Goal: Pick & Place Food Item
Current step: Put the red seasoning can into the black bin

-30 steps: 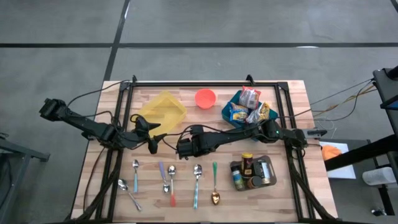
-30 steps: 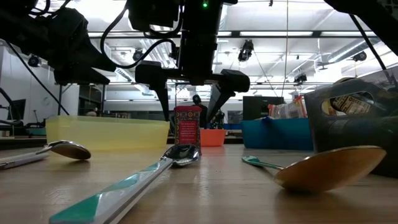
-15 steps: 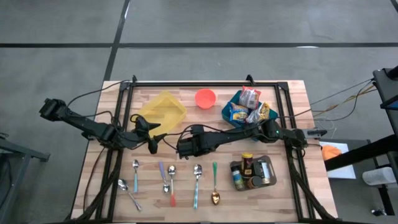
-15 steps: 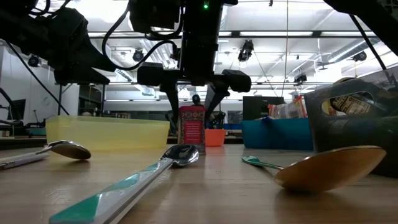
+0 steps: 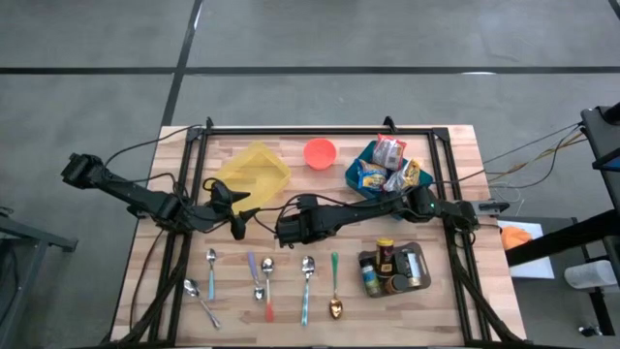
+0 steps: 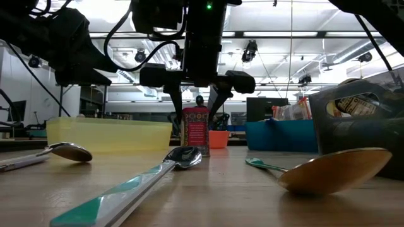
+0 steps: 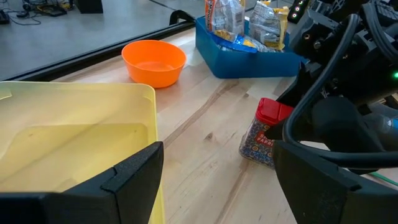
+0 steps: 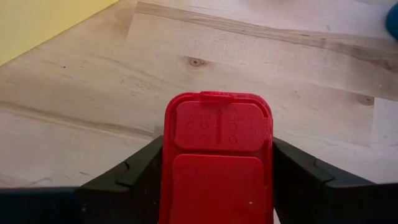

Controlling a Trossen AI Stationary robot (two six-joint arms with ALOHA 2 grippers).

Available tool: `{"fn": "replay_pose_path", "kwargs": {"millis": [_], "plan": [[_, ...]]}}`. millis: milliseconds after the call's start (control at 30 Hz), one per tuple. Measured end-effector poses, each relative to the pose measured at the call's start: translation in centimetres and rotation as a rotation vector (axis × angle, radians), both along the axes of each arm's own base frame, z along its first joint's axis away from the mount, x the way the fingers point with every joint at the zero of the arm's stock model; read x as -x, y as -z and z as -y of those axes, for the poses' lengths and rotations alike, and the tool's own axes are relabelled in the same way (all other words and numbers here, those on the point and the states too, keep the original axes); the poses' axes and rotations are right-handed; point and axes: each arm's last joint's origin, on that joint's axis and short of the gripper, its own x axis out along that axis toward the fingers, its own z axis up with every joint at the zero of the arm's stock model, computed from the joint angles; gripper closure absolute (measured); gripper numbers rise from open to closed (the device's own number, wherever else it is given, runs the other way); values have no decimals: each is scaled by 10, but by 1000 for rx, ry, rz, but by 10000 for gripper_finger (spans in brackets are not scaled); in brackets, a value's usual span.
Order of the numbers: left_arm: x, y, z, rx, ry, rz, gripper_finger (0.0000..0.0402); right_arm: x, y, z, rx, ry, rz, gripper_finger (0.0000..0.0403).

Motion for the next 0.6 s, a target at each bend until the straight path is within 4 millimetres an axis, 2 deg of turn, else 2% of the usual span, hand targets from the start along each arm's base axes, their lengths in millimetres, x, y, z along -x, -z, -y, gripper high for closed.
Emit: {"fn": "replay_pose_path", "kwargs": {"millis": [133, 367, 600], "plan": [[0, 0, 0, 0, 0, 0, 102, 0, 0, 0, 0, 0, 0, 188], [0, 0, 0, 0, 0, 0, 102, 0, 0, 0, 0, 0, 0, 176], [0, 0, 0, 1, -1, 0, 102, 0, 0, 0, 0, 2, 1, 189]]}}
